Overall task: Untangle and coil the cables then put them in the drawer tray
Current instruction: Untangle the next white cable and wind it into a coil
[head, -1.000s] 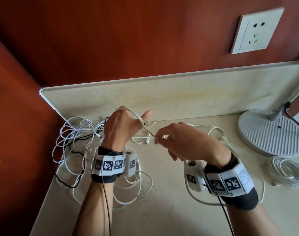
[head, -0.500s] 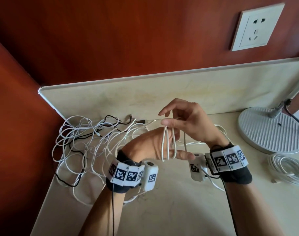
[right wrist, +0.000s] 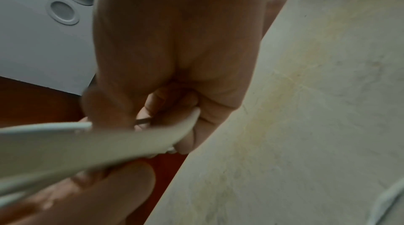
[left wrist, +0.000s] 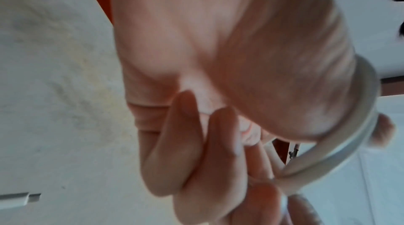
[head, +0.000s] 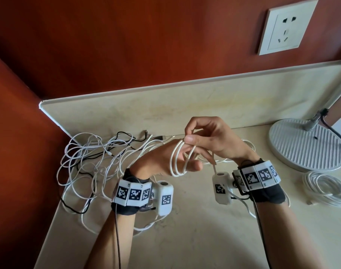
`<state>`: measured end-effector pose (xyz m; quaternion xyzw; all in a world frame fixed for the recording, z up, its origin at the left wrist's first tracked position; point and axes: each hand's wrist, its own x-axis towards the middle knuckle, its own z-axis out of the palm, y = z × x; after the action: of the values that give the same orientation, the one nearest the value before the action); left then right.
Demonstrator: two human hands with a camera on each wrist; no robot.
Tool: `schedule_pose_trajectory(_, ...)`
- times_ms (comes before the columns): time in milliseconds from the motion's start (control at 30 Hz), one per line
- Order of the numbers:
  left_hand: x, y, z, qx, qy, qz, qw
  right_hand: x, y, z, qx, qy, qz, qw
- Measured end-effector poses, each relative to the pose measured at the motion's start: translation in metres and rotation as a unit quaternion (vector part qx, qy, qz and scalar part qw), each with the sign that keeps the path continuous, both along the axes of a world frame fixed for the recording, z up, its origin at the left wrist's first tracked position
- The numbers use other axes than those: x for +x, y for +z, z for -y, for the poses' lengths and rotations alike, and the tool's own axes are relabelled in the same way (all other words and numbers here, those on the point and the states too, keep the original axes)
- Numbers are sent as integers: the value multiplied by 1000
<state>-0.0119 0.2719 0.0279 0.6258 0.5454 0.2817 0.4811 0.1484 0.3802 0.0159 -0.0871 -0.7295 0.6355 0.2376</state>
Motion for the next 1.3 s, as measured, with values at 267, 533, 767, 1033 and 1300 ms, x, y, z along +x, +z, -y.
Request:
schedule_pose_trajectory(267,-2,-10,-1,-4,87,65,994,1,2,-5,39,-49,72,995)
schedule_pose_trajectory(533,5,-13,-7,166,90,13,982,7,4,-10,-120,-54,81,988)
schedule_pose_trajectory(767,18,10,-6,189,73,136,970,16,12,-13,-270,34,19,962)
schedule_pose_trajectory(1033,-4,-7,3,197,286,130,929,20,5,-17,-242,66,-4,968)
schedule_pose_trajectory(1300,-5,-3,-4,261,309,119,907,-10,-11,-3,-12,-124,116,985)
